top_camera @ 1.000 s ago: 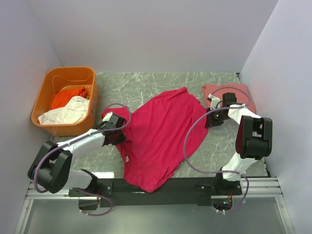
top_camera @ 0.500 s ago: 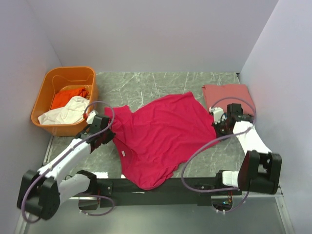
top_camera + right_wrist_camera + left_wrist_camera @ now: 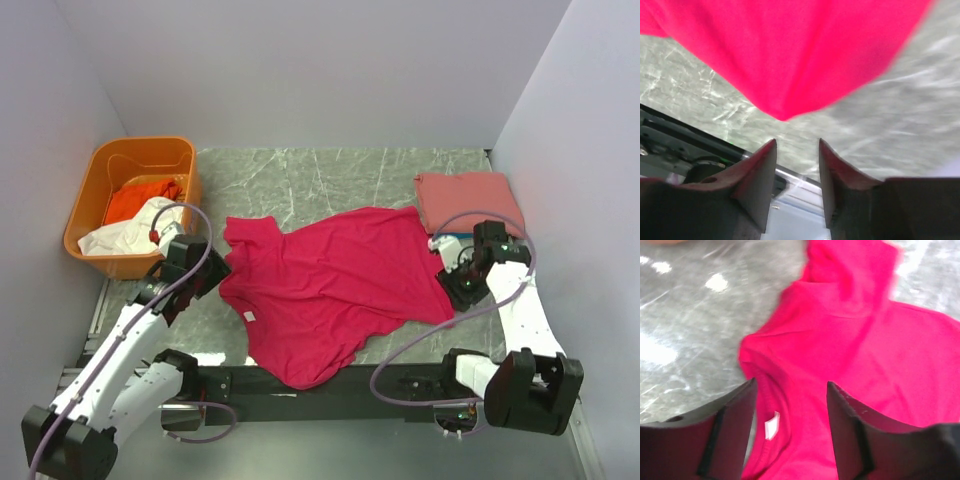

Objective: Fold and stack the t-shirts
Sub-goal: Flatten the tshirt out

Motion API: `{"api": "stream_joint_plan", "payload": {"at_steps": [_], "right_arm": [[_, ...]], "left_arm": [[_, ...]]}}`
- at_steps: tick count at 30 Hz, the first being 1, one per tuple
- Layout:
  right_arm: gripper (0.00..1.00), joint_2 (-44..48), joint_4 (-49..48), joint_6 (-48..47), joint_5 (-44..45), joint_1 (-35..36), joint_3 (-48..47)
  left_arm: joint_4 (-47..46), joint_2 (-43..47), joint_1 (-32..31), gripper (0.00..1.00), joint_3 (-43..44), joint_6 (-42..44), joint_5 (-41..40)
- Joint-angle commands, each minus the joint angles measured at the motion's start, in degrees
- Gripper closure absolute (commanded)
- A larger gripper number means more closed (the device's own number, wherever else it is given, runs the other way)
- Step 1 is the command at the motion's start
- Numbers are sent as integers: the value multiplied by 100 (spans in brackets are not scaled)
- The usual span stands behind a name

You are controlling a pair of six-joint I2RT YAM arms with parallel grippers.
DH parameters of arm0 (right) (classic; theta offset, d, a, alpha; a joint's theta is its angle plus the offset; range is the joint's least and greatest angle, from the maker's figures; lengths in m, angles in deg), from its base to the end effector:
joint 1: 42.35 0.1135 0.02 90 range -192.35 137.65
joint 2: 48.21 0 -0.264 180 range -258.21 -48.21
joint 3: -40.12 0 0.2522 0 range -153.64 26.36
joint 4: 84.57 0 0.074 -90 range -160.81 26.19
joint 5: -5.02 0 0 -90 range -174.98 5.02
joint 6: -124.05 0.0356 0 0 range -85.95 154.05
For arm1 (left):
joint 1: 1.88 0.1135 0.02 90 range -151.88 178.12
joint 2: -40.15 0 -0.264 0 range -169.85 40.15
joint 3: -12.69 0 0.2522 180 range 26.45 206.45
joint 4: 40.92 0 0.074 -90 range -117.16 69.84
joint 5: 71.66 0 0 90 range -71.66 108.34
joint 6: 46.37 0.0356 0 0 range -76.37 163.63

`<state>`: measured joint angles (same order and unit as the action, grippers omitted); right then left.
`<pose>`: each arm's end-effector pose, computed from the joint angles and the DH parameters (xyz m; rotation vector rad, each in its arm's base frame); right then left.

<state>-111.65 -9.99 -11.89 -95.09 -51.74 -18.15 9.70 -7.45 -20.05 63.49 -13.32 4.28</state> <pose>0.1712 -0.0220 0.2196 -0.9312 2.7464 0.1064 0.1616 -0.0439 0.2426 -0.9016 2.2158 -0.3340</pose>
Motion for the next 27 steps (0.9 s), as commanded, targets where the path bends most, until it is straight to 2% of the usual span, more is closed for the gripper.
{"api": "stream_joint_plan", "payload": {"at_steps": [1, 3, 5, 6, 7, 8, 9, 10, 13, 14, 15, 17, 18, 21, 23, 27], "right_arm": [[50, 201, 326, -337, -219, -63, -786], [48, 87, 334, -460, -603, -63, -1049], [47, -63, 387, -800, -1105, -63, -1182], [47, -263, 718, -1430, -2273, -63, -1183], [47, -352, 721, -1723, -2285, -63, -1183], [47, -449, 921, -2092, -2598, -63, -1174], [44, -528, 1263, -2408, -2845, -72, -1156], [43, -633, 1344, -2812, -3213, -72, -1139], [43, -582, 1214, -3097, -3558, -63, -972], [43, -530, 1118, -3115, -3603, -72, -867], [43, -486, 986, -3141, -3638, -72, -823], [43, -319, 958, -3325, -3717, -81, -735], [43, -266, 958, -3395, -3718, -81, -708], [43, -160, 809, -3300, -3683, -90, -603], [43, -212, 756, -3221, -3674, -98, -541], [43, -353, 634, -3097, -3726, -116, -427]], "left_arm": [[50, 355, 24, 35, 470, 717, 524], [-352, 592, 16, 29, 454, 1026, 1096], [-897, 681, 16, 25, 261, 1571, 2596], [-1701, 377, -237, 16, -53, 1729, 4081], [-1709, 374, -239, 16, -56, 1731, 4331], [-1822, 156, -500, 15, -82, 1766, 4333], [-1858, 84, -1269, 14, -56, 1879, 4133], [-1919, 5, -1650, 14, -56, 1915, 3975], [-2340, -276, -3022, 14, -118, 1986, 3412], [-2420, -486, -3365, 14, -109, 2038, 3062], [-2473, -601, -4064, 14, -39, 2204, 2728], [-2395, -1030, -4727, 15, 58, 2415, 2191], [-2342, -1189, -5252, 17, 128, 2504, 1606], [-2131, -1805, -5923, 21, 199, 2400, 848], [-2078, -2190, -6153, 29, 216, 2311, 590], [-1972, -2710, -6706, 35, 391, 2048, -113]]}}
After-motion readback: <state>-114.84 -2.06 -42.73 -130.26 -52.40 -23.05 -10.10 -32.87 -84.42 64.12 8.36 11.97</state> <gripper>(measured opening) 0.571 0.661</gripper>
